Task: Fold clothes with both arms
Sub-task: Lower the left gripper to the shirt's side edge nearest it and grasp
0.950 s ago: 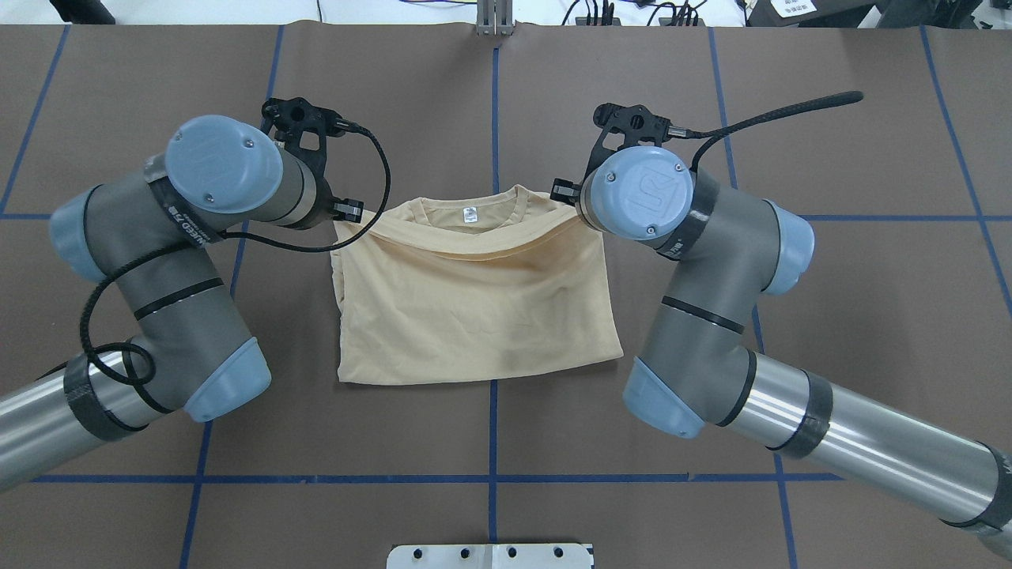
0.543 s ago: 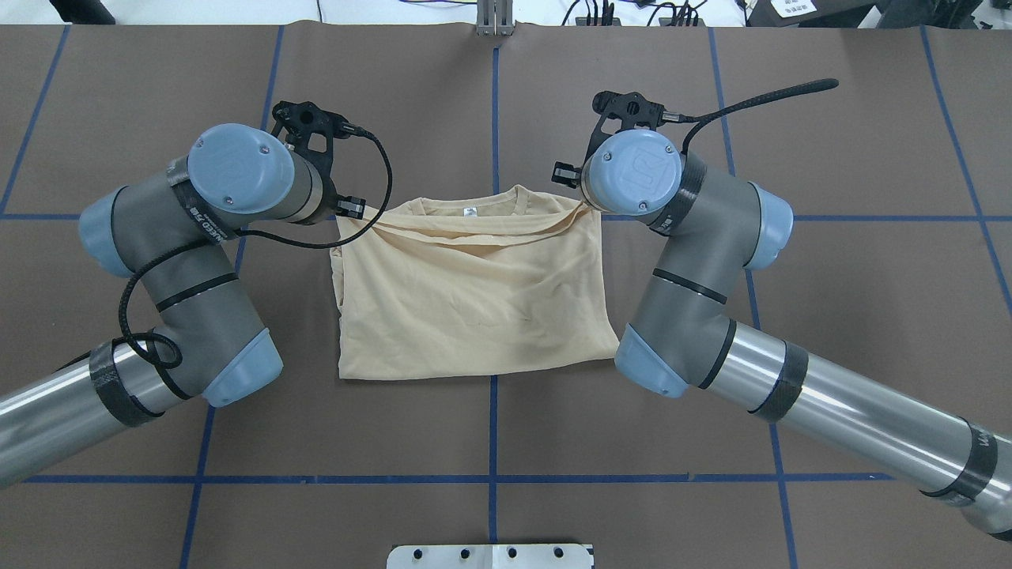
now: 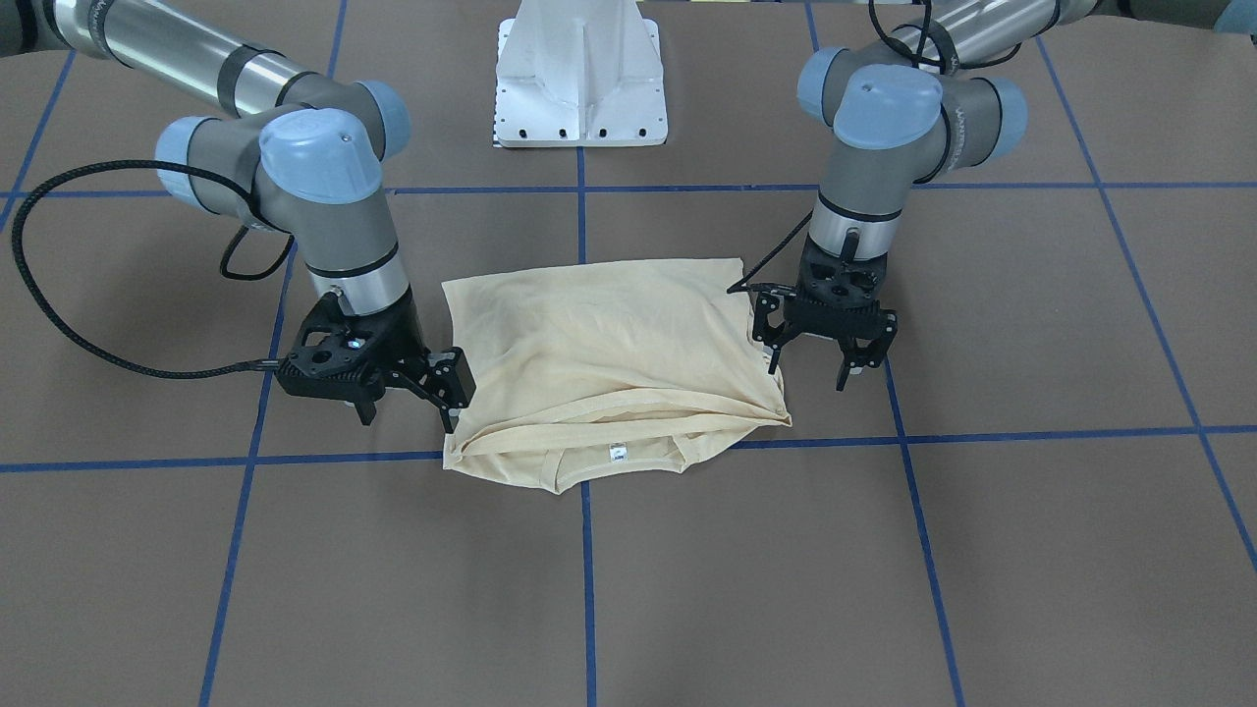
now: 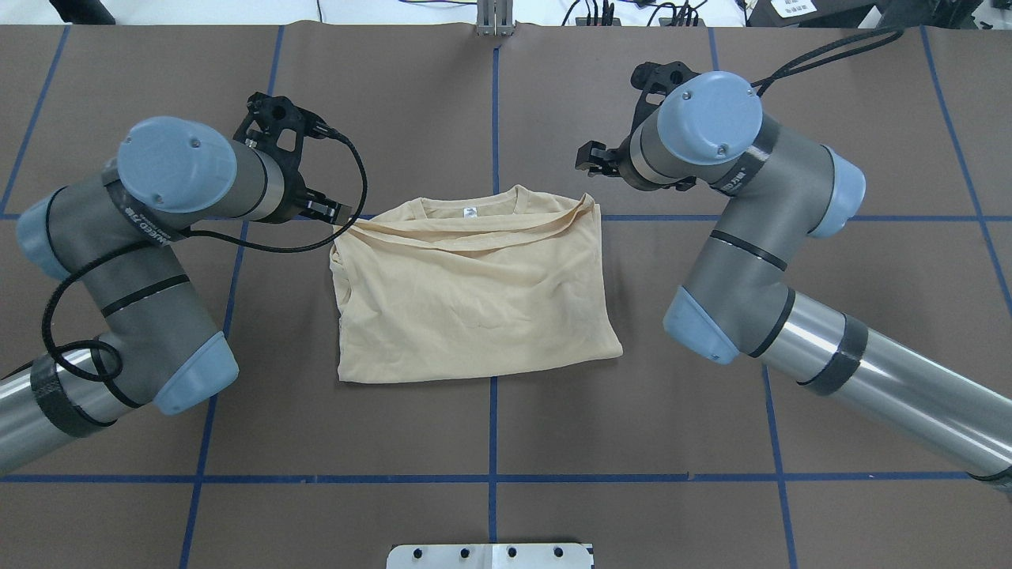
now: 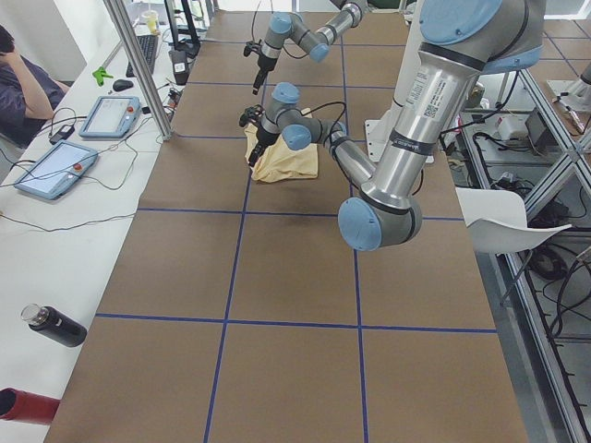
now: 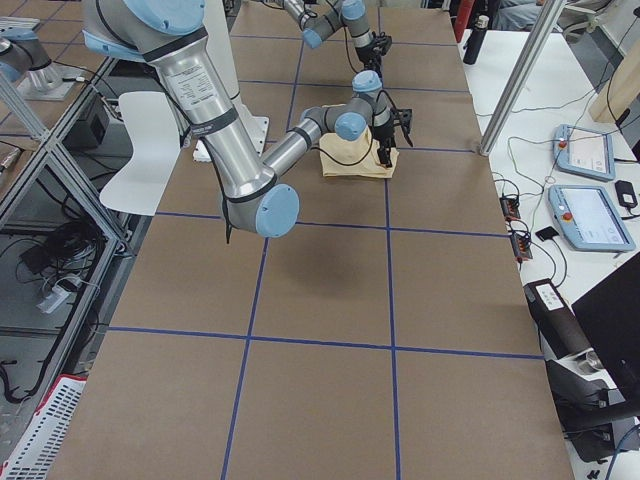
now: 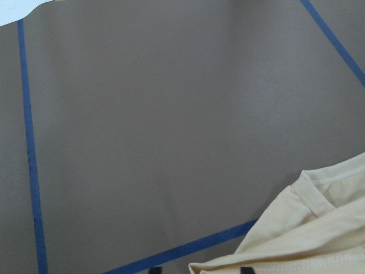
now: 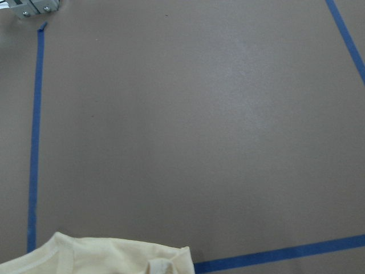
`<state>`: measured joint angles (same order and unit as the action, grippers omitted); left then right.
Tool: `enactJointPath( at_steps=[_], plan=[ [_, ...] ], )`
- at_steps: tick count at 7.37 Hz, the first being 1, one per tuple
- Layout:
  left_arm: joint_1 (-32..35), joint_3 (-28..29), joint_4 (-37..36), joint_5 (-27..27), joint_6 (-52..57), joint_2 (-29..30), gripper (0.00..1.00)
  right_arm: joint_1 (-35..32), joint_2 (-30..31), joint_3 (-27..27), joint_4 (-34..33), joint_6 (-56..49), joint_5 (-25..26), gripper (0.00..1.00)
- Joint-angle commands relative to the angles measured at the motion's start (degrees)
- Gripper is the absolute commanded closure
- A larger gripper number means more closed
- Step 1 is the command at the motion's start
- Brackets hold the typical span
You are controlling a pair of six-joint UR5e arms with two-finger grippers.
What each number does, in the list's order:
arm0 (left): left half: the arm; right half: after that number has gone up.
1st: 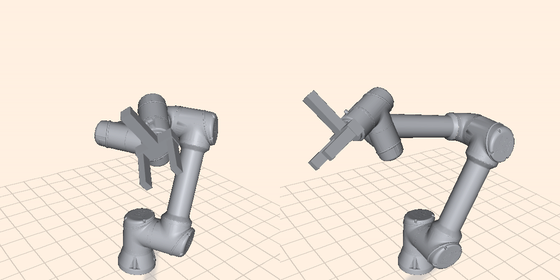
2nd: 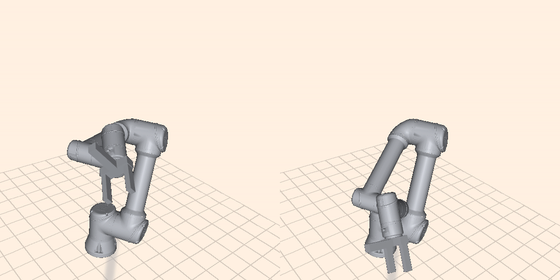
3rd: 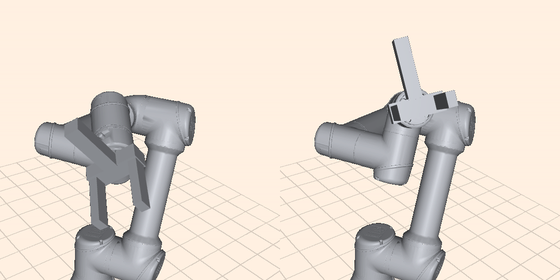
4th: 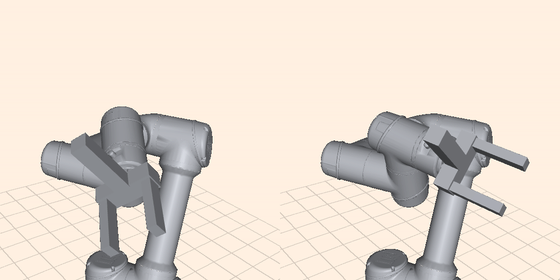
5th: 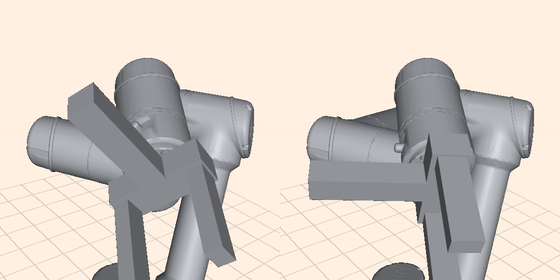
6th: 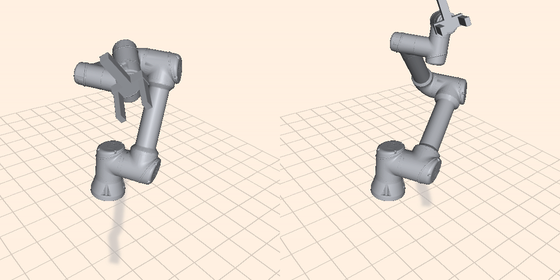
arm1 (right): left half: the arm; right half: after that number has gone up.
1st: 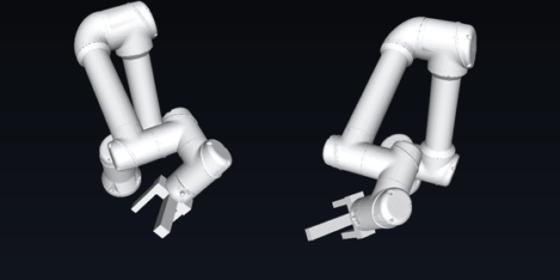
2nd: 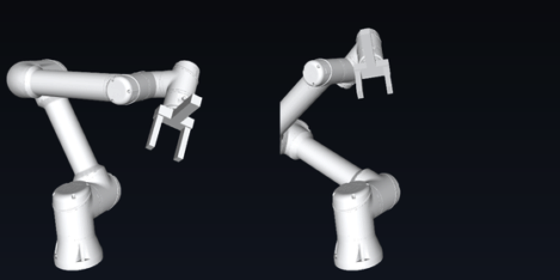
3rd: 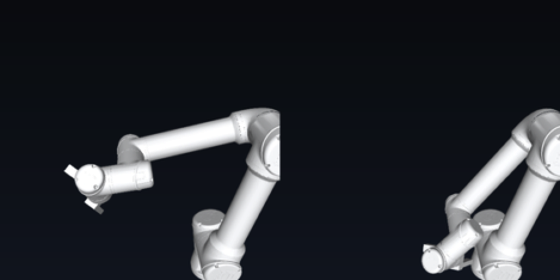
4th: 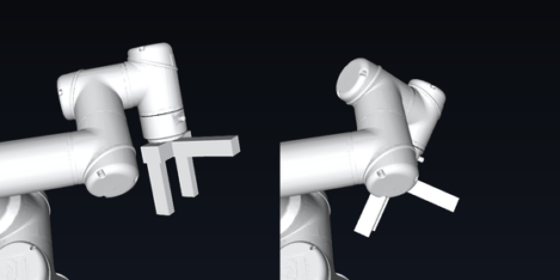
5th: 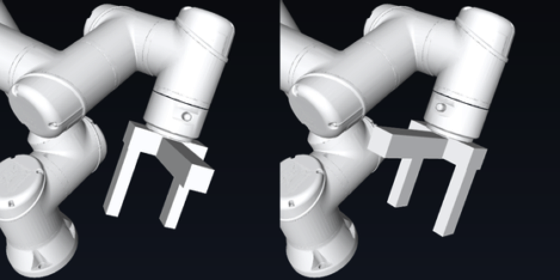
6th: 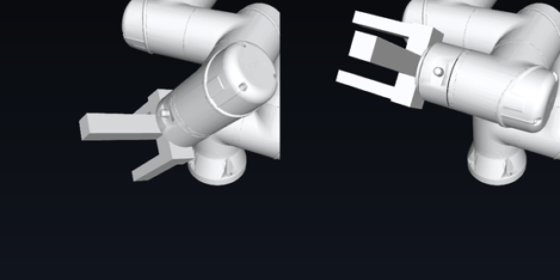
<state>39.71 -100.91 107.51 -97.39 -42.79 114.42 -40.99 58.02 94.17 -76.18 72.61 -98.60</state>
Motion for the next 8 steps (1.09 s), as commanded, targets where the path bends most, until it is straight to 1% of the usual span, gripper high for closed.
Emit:
enactJointPath(
  at_steps=[1, 2, 3, 4, 5, 7, 8],
  plan=[
    [-1.38, -1.22, 8.1, -0.44, -4.37, -6.11, 0.0, -0.41, 5.34, 5.49, 0.24, -2.91, -0.46, 0.0],
    [-4.26, -1.04, 13.46, -0.26, -7.71, -8.58, 0.0, -0.32, 5.27, 5.59, 0.24, -2.91, -0.46, 0.0],
    [-7.6, -0.69, 15.08, 0.09, -11.84, -8.95, 0.01, -0.32, 5.35, 5.67, 0.24, -2.91, -0.46, 0.0],
    [-9.98, -1.04, 15.18, 0.27, -14.66, -8.87, 0.03, -0.32, 5.27, 5.68, 0.24, -2.91, -0.28, 0.0],
    [-11.83, -1.13, 15.18, 0.35, -15.65, -8.95, 0.06, -0.32, 5.27, 5.68, 0.24, -2.91, -0.28, 0.0],
    [-15.53, -1.22, 15.18, 1.49, -19.77, -8.95, 0.2, -0.23, 5.27, 5.59, 0.24, -2.82, -0.19, 0.0],
    [-16.41, -1.3, 15.18, 1.5, -20.83, -8.87, 0.29, -0.14, 5.27, 5.59, 0.24, -2.82, -0.19, 0.0]
  ],
)
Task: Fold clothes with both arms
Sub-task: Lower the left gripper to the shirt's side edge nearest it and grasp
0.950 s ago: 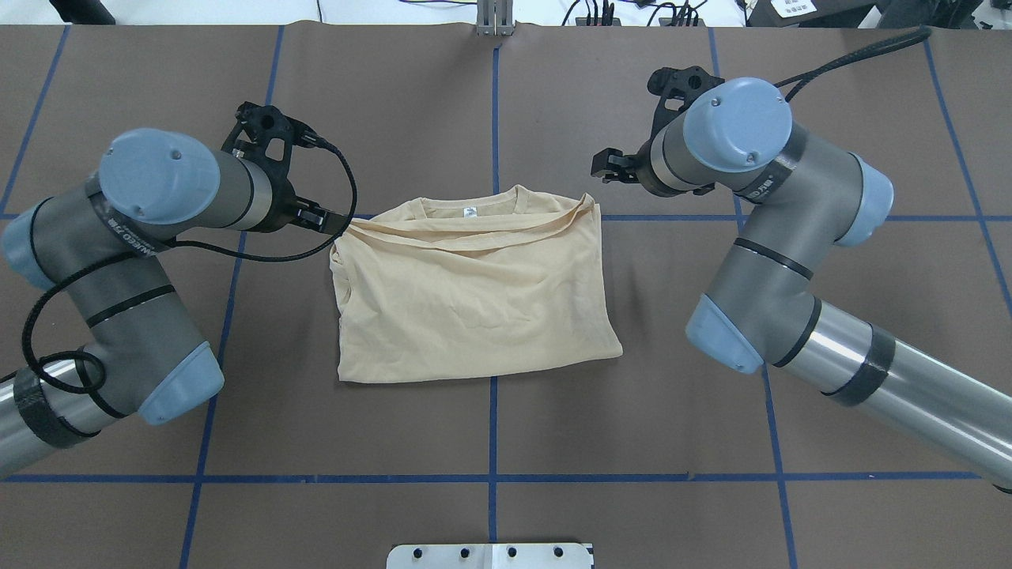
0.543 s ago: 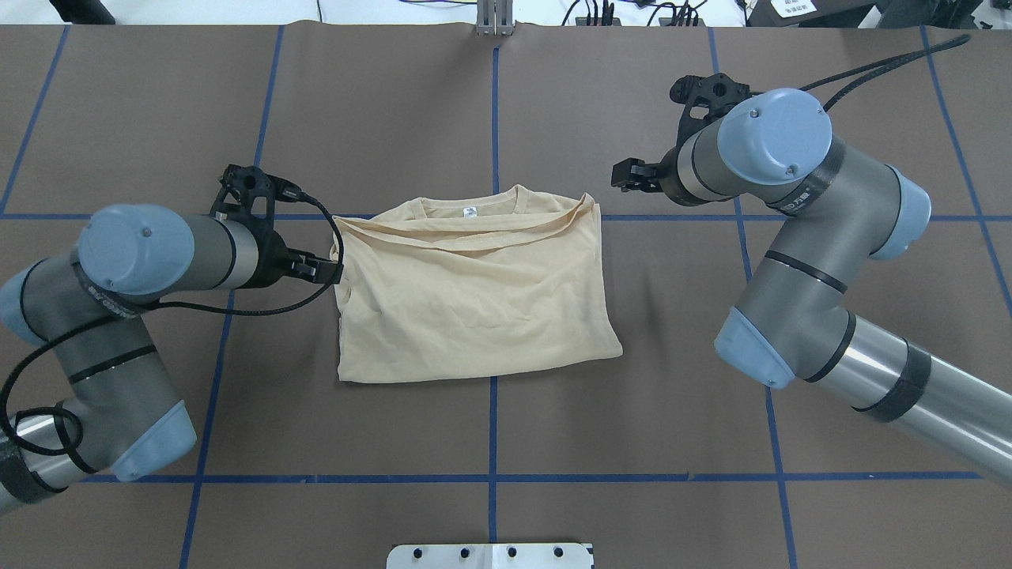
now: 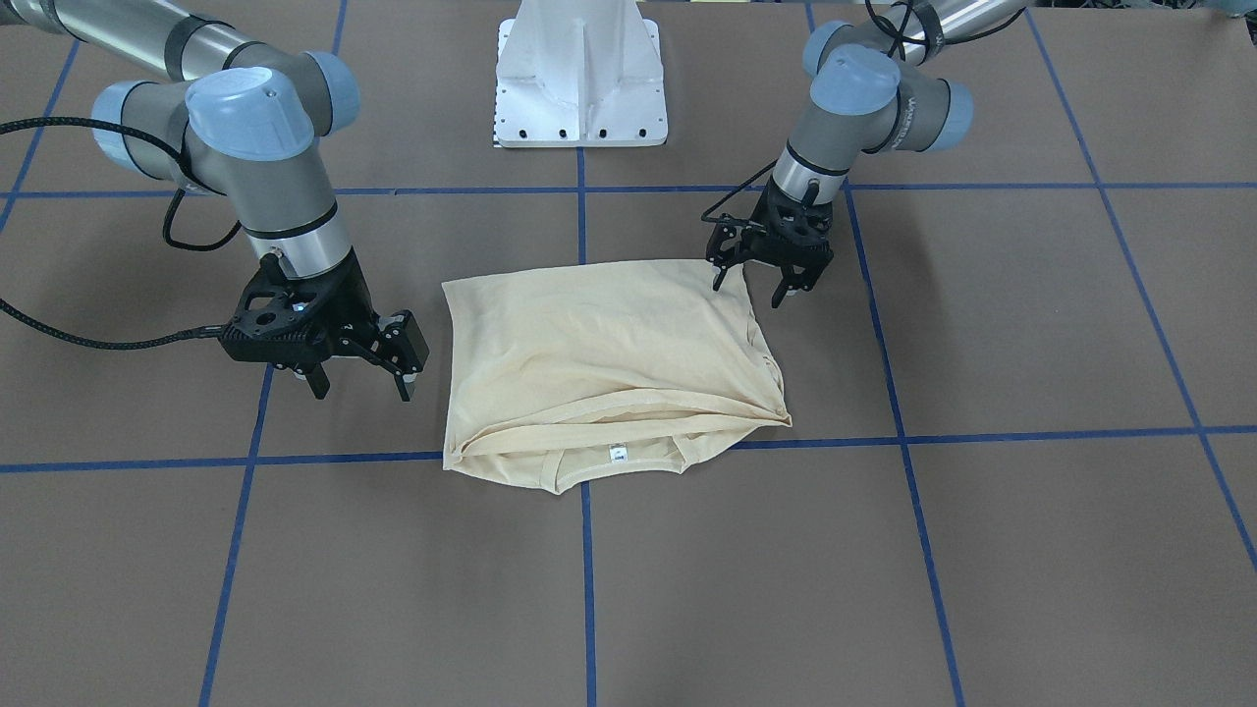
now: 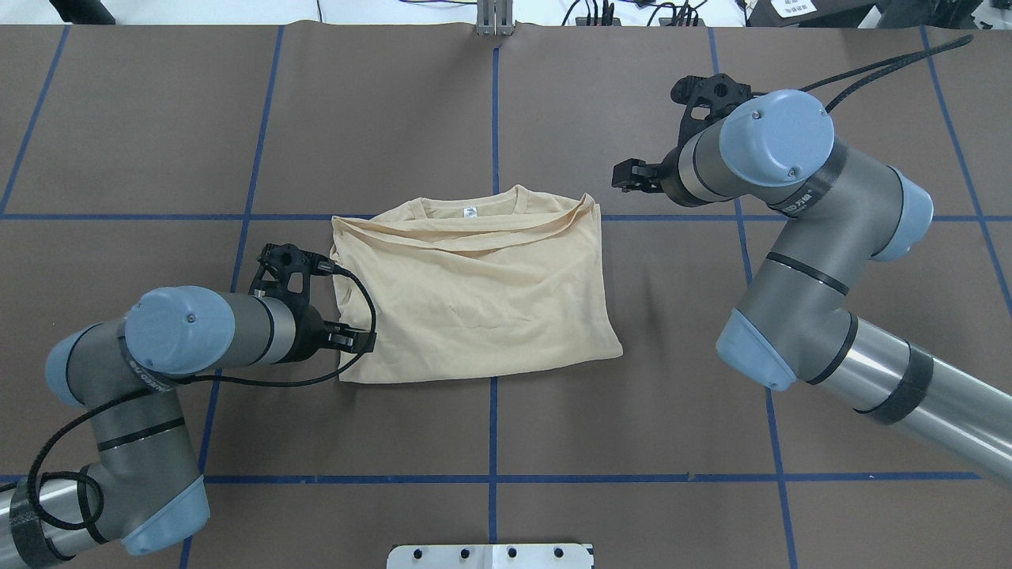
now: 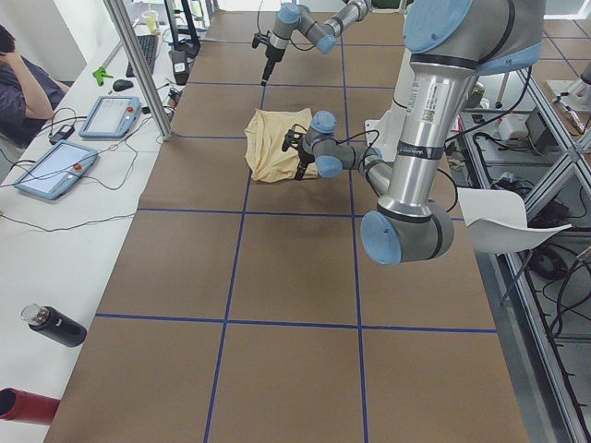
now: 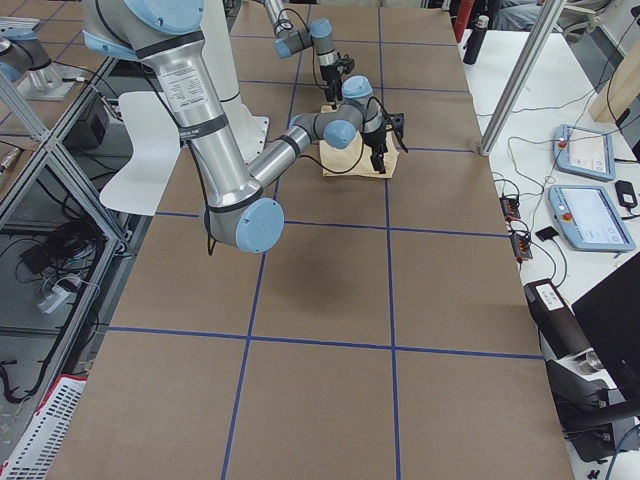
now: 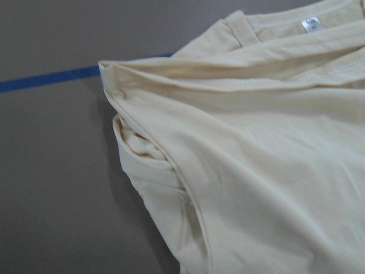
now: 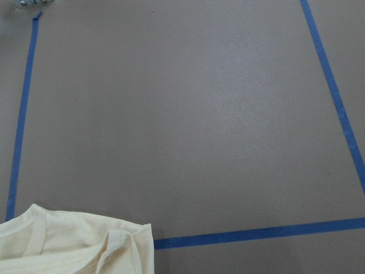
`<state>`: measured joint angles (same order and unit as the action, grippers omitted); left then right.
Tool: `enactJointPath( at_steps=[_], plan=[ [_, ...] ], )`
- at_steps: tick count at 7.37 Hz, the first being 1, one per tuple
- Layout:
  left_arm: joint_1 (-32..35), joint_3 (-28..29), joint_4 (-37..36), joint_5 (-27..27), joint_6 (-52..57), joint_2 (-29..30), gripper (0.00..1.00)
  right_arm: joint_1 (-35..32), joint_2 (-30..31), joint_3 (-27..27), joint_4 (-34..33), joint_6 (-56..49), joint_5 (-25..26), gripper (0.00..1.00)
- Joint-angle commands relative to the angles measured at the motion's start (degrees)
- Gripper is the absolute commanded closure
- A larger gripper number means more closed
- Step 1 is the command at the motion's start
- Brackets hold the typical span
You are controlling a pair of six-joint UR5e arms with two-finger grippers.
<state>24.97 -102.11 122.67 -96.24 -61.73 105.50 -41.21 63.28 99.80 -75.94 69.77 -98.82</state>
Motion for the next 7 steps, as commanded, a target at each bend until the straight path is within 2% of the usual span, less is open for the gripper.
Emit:
enactJointPath(
  at_steps=[1, 2, 3, 4, 7],
  plan=[
    [-2.12, -0.1, 0.03, 0.36, -2.16, 0.05, 0.36, 0.07, 0.0, -0.04, 0.0, 0.01, 0.03, 0.0],
    [-2.21, -0.1, 0.03, 0.36, -2.16, 0.05, 0.41, 0.16, -0.09, -0.04, 0.0, 0.01, 0.03, 0.0],
    [-2.47, -0.45, -0.06, 0.44, -2.25, -0.03, 0.61, 0.16, -0.17, -0.04, 0.0, 0.01, 0.03, 0.0],
    [-2.56, -0.8, -0.15, 0.44, -2.25, -0.03, 1.0, 0.25, -0.26, -0.04, 0.0, 0.1, 0.12, 0.0],
    [-1.43, -0.9, -0.59, 0.44, 0.63, -1.87, 1.0, 0.6, -0.44, -0.22, 0.35, 0.19, 0.12, 0.0]
  ],
)
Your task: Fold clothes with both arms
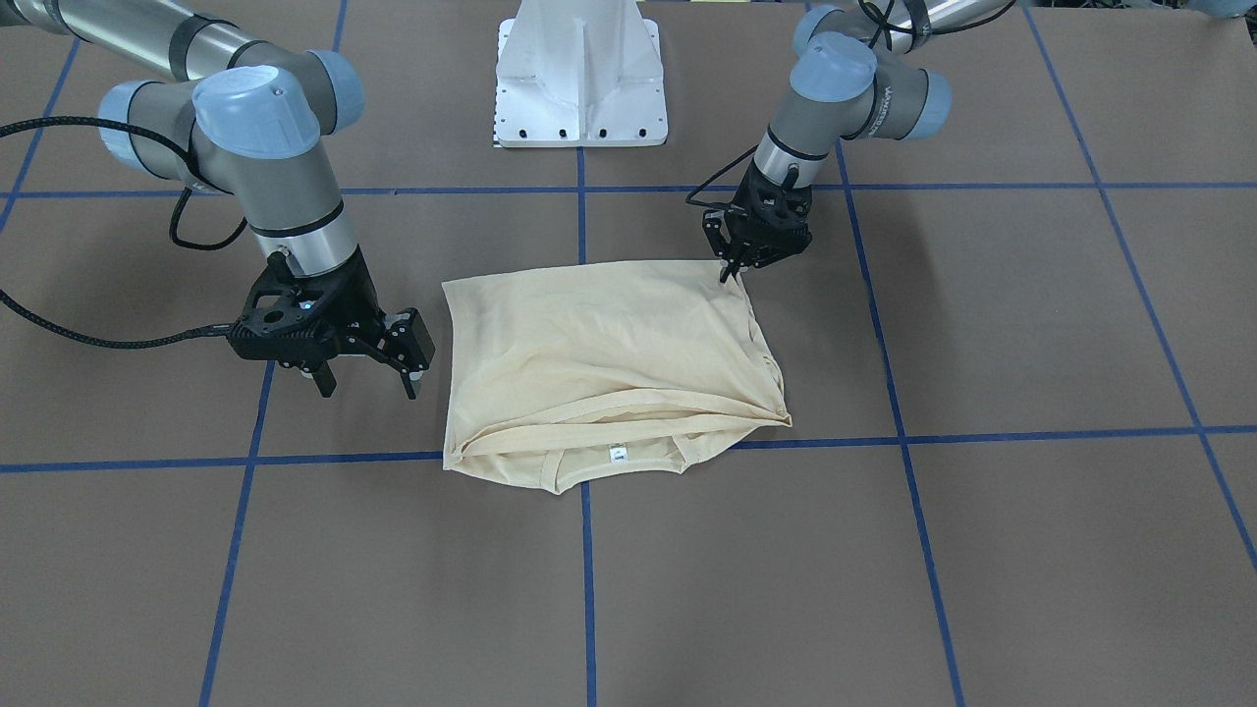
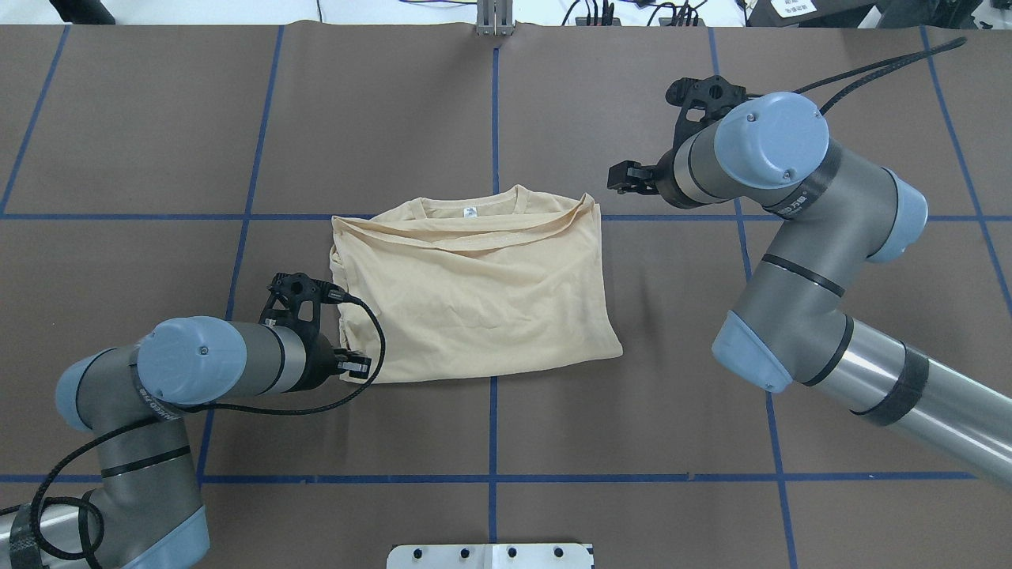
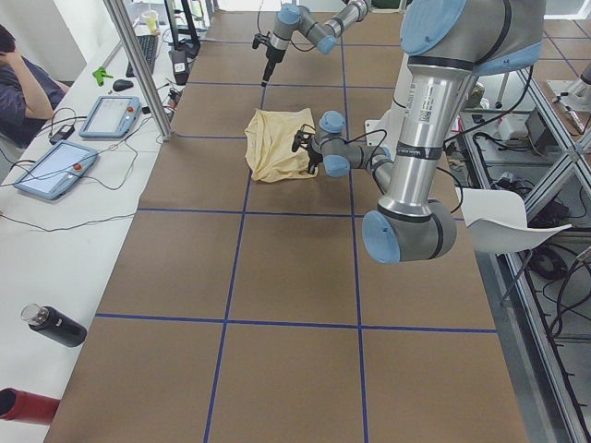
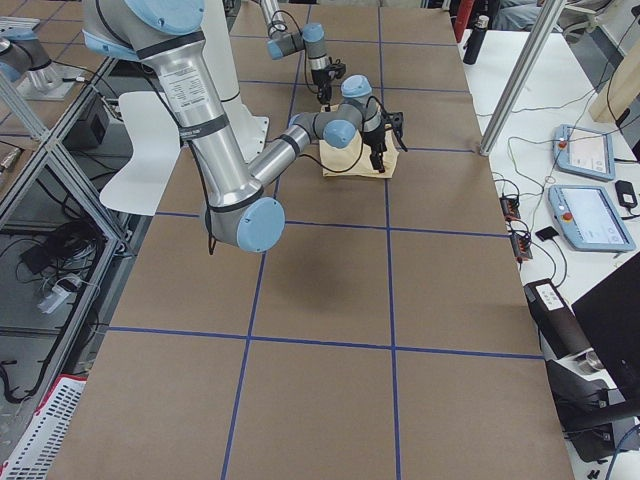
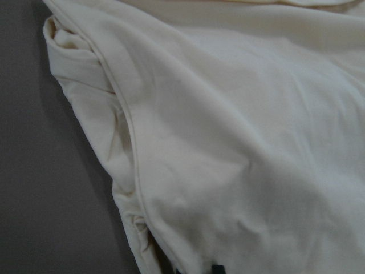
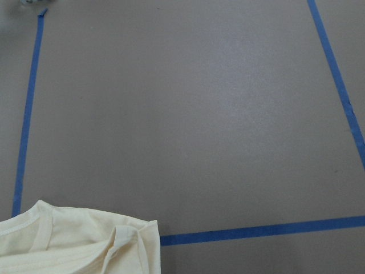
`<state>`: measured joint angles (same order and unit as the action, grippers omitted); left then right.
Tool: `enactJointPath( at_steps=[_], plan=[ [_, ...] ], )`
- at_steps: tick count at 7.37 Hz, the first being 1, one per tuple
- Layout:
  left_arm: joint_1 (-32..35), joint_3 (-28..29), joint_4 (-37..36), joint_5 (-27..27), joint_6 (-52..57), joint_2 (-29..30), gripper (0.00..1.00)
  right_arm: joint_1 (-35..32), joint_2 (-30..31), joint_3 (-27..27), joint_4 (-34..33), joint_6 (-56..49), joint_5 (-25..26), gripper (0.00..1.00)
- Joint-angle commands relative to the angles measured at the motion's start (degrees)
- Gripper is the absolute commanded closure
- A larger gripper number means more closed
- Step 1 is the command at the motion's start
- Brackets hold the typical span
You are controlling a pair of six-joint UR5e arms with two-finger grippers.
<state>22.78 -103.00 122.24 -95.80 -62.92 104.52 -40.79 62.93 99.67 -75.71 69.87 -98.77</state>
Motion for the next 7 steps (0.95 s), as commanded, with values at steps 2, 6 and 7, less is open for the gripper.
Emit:
enactJointPath(
  at_steps=[2, 6, 7],
  plan=[
    [7.59, 0.69, -2.51, -0.09, 11.27, -0.82, 1.0, 0.36, -0.08, -0.35, 0.12, 0.09, 0.15, 0.0],
    [23.34, 28.17, -3.51, -0.09, 25.73, 20.19, 1.0, 1.24, -0.35, -0.36, 0.12, 0.79, 0.24, 0.0],
    [25.63, 37.78, -2.28, 0.35, 28.78, 27.94, 1.0, 1.32, -0.44, -0.27, 0.12, 0.79, 0.33, 0.0]
  ],
)
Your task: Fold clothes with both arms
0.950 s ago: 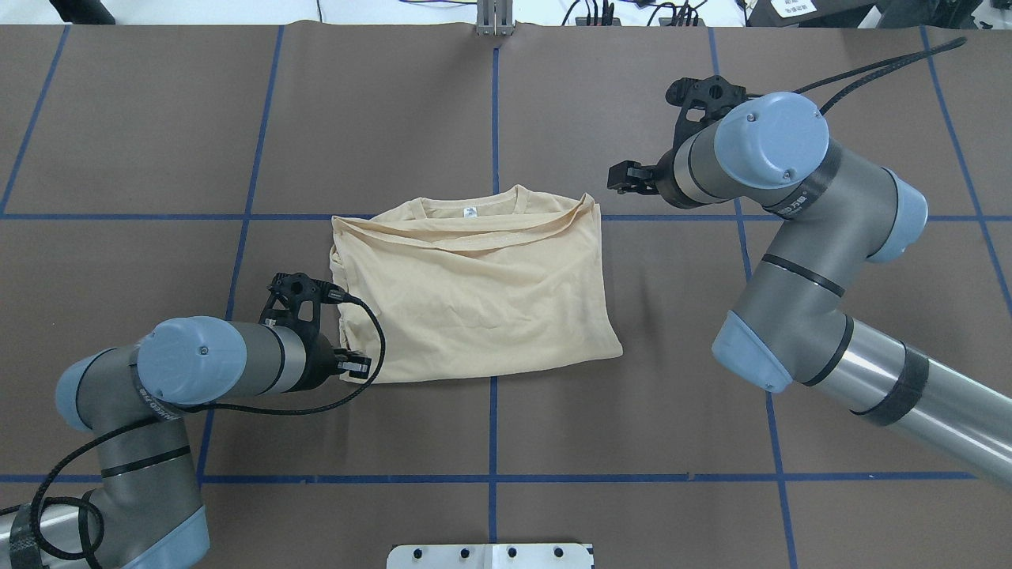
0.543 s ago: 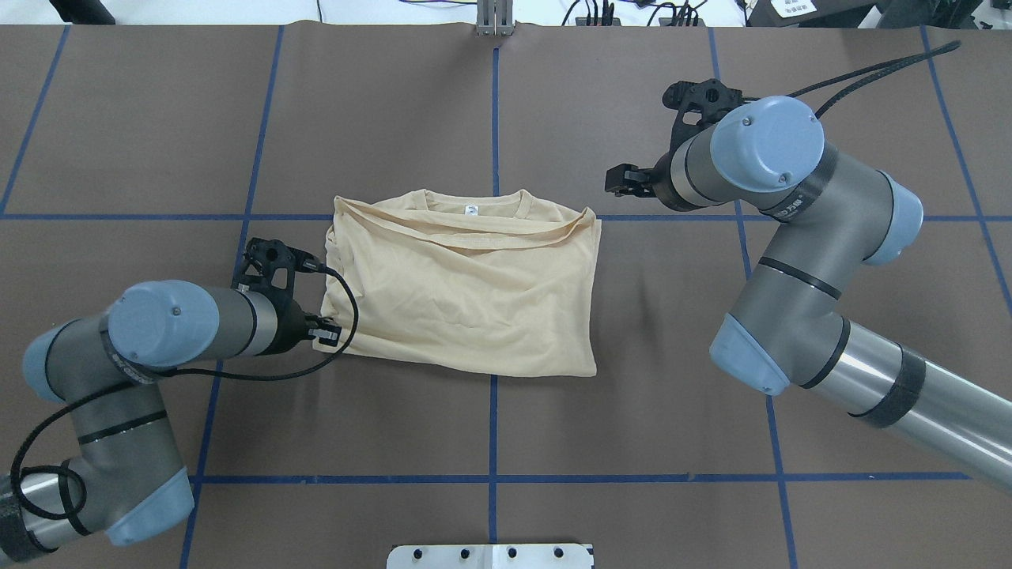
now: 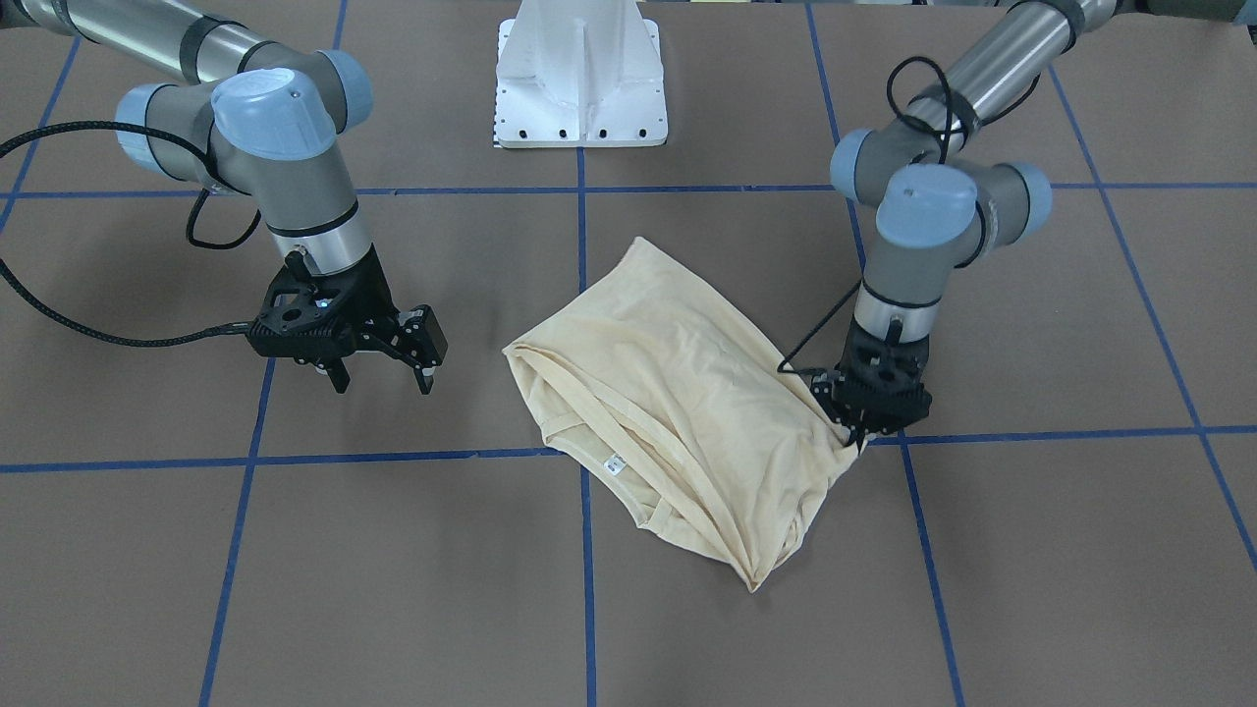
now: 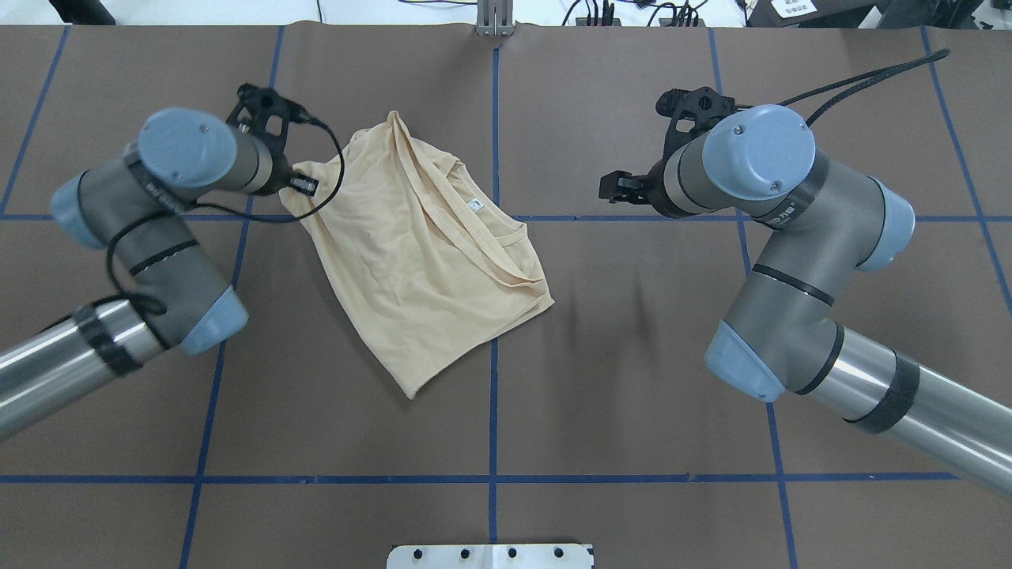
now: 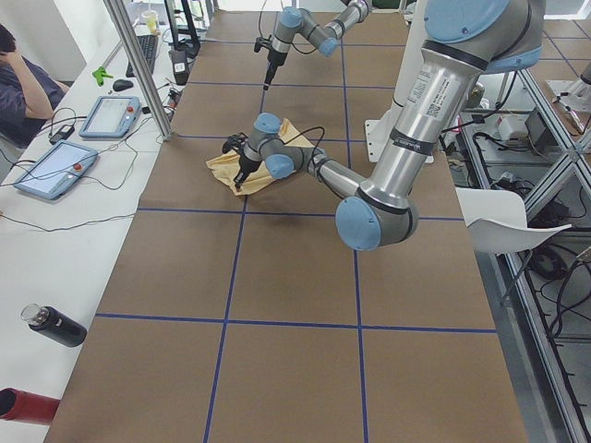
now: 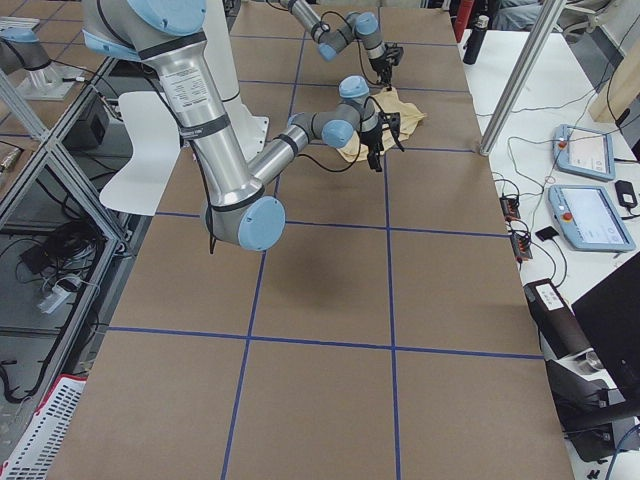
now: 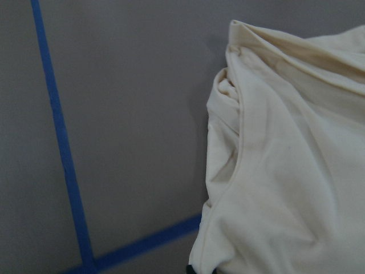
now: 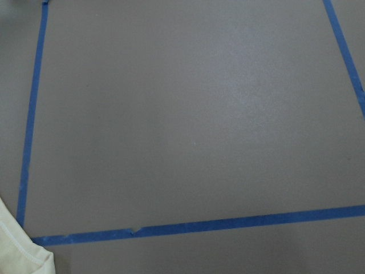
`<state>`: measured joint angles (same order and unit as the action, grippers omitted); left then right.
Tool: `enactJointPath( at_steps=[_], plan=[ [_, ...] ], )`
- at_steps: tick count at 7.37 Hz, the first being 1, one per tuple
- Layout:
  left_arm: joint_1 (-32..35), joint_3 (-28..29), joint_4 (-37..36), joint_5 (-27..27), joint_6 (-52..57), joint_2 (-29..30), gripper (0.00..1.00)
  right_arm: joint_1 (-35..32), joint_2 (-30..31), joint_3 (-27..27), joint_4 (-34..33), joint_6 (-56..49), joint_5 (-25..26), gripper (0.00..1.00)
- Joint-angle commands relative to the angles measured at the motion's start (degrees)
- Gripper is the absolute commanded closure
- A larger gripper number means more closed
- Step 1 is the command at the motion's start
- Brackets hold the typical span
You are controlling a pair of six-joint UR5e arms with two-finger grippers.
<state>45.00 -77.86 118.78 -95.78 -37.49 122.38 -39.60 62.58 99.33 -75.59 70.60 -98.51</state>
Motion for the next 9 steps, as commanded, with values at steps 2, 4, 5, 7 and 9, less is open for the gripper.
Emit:
enactJointPath(
  at_steps=[2, 4, 5, 7, 9],
  plan=[
    [7.46, 18.45, 5.39, 0.33, 10.03, 13.41, 0.8, 0.13, -0.09, 0.42, 0.0, 0.33, 0.07, 0.0],
    [8.0, 12.87, 10.31, -0.2, 13.14, 7.74, 0.0, 1.97, -2.36, -0.18, -0.09, 4.87, 1.03, 0.0],
    [8.0, 8.74, 9.98, -1.5, 13.14, 5.0, 0.0, 3.46, -5.33, -1.67, -0.78, 9.51, 2.95, 0.0],
    [8.0, 5.02, 10.32, -4.41, 12.44, 2.09, 0.0, 6.88, -14.28, -11.65, -1.05, 20.75, 9.17, 0.01],
    [8.0, 4.39, 10.24, -4.42, 12.26, 1.9, 0.0, 10.4, -22.03, -22.29, -0.97, 26.67, 15.08, 0.04]
  ],
)
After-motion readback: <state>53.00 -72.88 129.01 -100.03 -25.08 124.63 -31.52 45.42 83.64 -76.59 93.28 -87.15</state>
